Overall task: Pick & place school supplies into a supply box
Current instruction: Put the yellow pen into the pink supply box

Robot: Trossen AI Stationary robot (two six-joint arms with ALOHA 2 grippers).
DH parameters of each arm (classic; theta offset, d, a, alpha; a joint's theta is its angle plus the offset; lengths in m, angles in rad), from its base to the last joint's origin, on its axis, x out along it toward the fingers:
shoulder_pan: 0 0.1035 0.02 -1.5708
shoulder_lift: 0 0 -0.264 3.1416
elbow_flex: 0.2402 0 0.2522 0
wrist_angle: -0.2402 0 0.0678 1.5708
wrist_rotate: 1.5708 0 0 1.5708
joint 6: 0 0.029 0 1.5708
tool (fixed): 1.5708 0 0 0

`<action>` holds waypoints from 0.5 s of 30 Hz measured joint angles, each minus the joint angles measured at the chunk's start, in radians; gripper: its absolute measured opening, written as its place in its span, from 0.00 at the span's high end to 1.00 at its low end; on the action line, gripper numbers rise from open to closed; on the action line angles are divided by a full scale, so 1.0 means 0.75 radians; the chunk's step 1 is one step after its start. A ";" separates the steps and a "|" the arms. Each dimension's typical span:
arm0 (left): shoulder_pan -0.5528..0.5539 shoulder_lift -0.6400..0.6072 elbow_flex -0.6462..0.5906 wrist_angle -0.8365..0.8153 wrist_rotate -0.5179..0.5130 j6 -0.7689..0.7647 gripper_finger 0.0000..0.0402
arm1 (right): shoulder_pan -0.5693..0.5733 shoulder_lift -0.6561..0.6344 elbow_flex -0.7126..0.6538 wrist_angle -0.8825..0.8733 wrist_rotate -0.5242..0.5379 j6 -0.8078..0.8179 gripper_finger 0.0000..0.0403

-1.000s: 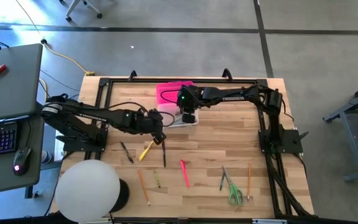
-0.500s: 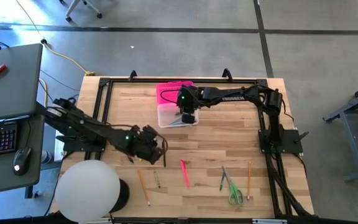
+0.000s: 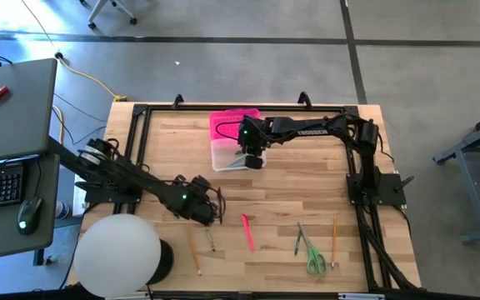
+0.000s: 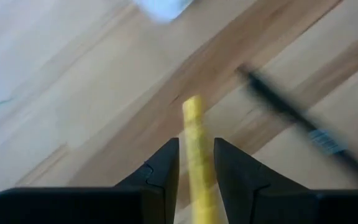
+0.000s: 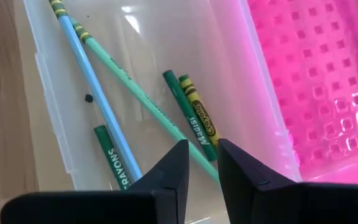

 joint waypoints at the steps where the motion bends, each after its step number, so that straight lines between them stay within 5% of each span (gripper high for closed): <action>1: -0.007 -0.013 -0.010 -0.022 0.004 0.000 0.67 | 0.000 0.000 0.000 -0.011 0.000 0.001 0.85; 9: -0.153 -0.251 -0.126 -0.113 -0.195 -0.133 0.67 | 0.000 0.000 0.001 -0.065 0.001 0.001 0.84; 15: -0.237 -0.271 -0.447 0.510 -0.313 -0.210 0.67 | 0.000 0.000 0.002 -0.038 0.001 0.002 0.84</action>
